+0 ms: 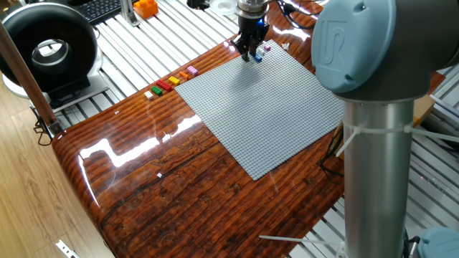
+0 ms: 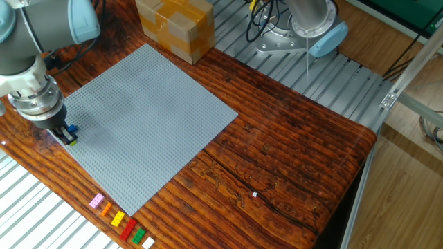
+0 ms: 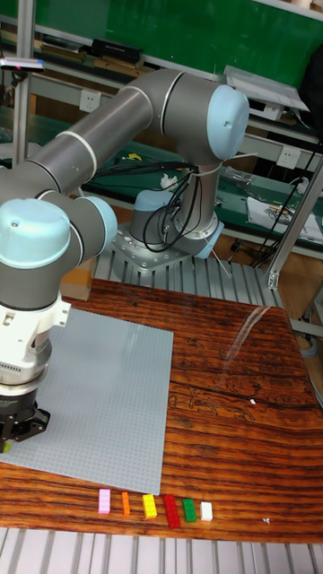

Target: Build with small Lego blocks

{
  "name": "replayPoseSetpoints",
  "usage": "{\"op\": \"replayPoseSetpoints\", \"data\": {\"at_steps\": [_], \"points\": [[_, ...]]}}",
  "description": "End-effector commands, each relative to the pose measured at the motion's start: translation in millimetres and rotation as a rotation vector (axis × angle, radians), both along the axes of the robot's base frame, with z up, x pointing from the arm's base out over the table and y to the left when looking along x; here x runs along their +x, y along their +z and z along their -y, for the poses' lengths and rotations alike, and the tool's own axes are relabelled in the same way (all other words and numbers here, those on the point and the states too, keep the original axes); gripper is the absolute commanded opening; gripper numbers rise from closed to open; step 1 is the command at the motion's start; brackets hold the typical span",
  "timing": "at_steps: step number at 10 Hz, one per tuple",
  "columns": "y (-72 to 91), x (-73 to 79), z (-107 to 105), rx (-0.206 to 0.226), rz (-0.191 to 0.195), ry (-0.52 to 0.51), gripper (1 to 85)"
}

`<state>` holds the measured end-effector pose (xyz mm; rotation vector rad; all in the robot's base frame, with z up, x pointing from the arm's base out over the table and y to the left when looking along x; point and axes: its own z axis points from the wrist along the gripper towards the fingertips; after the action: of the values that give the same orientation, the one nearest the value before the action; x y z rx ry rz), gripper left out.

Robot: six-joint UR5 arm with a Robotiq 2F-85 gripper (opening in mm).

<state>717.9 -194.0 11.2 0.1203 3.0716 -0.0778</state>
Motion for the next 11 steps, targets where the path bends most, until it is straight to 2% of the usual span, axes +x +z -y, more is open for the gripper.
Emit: {"op": "replayPoseSetpoints", "data": {"at_steps": [1, 3, 5, 7, 10, 11], "points": [[8.5, -6.0, -1.1, -0.002, -0.031, -0.023, 1.0], [9.0, -8.1, -2.7, 0.011, -0.046, -0.027, 1.7], [14.8, -8.7, -4.1, -0.008, -0.068, -0.041, 1.0], [17.8, -4.6, -11.1, -0.004, -0.068, -0.057, 1.0], [32.7, 5.5, -36.1, 0.006, -0.072, -0.080, 1.0], [32.1, 6.7, -34.0, 0.004, -0.062, -0.073, 1.0]]}}
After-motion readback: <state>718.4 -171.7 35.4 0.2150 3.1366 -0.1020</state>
